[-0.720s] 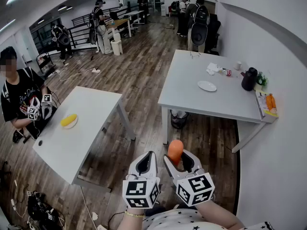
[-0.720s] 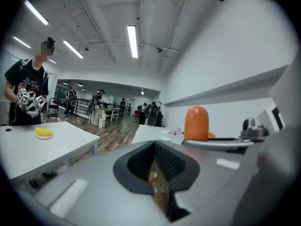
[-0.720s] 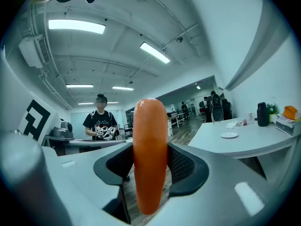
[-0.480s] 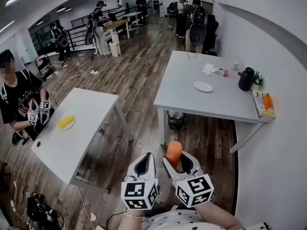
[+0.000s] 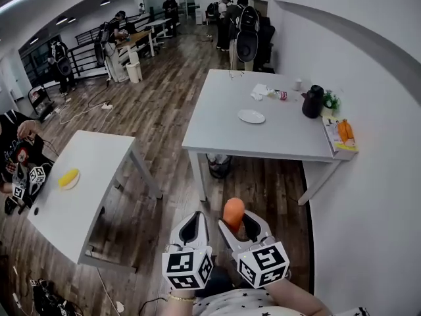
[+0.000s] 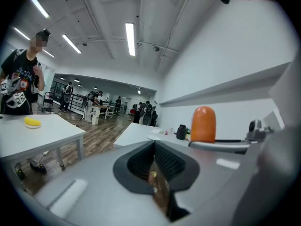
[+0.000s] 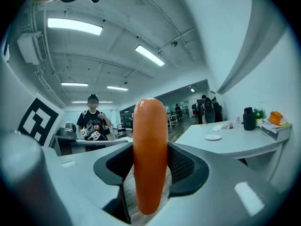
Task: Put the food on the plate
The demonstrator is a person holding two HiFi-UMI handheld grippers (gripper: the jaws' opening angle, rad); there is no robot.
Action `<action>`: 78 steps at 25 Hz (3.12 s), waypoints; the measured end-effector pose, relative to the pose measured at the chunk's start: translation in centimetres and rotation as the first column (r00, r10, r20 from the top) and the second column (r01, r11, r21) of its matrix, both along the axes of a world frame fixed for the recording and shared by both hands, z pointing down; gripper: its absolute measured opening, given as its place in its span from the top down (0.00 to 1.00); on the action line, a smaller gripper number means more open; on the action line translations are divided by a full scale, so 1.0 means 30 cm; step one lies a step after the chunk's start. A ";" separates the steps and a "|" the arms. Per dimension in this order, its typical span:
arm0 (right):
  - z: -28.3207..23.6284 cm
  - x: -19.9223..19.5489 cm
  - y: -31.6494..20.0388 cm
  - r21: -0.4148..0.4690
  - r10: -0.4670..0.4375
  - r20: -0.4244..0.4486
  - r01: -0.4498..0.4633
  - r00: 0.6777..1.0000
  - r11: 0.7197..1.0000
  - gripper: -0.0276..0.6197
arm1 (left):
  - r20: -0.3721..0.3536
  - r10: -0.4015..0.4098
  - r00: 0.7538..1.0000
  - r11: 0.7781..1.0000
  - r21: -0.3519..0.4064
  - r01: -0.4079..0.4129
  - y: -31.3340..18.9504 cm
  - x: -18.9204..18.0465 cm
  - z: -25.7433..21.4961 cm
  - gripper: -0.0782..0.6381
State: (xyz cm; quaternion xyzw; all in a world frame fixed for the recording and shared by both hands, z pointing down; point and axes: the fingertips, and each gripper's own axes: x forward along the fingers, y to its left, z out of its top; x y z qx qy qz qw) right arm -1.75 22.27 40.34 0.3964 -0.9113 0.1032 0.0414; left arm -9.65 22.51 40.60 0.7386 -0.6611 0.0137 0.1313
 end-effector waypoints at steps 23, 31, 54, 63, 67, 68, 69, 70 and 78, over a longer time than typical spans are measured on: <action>0.043 0.162 -0.860 -0.038 0.159 -0.027 -0.160 0.987 0.986 0.62 | 0.019 0.200 0.980 0.980 -0.023 -0.199 -0.901 0.152 0.055 0.88; 0.025 0.140 -1.193 -0.018 0.161 -0.002 -0.161 0.987 0.987 0.62 | 0.034 0.198 0.980 0.980 -0.013 -0.198 -1.234 0.132 0.039 0.88; 0.393 0.348 -2.117 -0.251 -0.202 -0.476 0.088 0.856 0.964 0.62 | -0.018 0.130 0.991 0.991 -0.020 -0.130 -2.020 0.289 0.181 0.88; 0.721 0.290 -2.303 -0.527 -0.572 -0.678 0.236 0.462 0.816 0.62 | -0.036 0.069 0.997 0.994 -0.085 -0.072 -2.121 0.291 0.246 0.88; 0.834 0.264 -2.323 -0.633 -0.667 -0.656 0.223 0.353 0.741 0.62 | -0.040 0.043 0.998 0.993 -0.108 -0.047 -2.138 0.288 0.270 0.88; 0.857 0.259 -2.327 -0.650 -0.681 -0.650 0.216 0.339 0.728 0.62 | -0.042 0.036 0.998 0.992 -0.117 -0.041 -2.140 0.285 0.280 0.88; 0.875 0.248 -2.336 -0.660 -0.689 -0.643 0.215 0.333 0.720 0.62 | -0.045 0.031 0.999 0.992 -0.125 -0.036 -2.142 0.281 0.288 0.88; 0.889 0.237 -2.347 -0.666 -0.695 -0.637 0.216 0.334 0.714 0.62 | -0.047 0.026 0.999 0.991 -0.132 -0.032 -2.144 0.279 0.295 0.88; 0.934 0.195 -2.385 -0.683 -0.711 -0.630 0.214 0.311 0.699 0.62 | -0.040 0.013 0.999 0.987 -0.160 -0.019 -2.147 0.277 0.315 0.88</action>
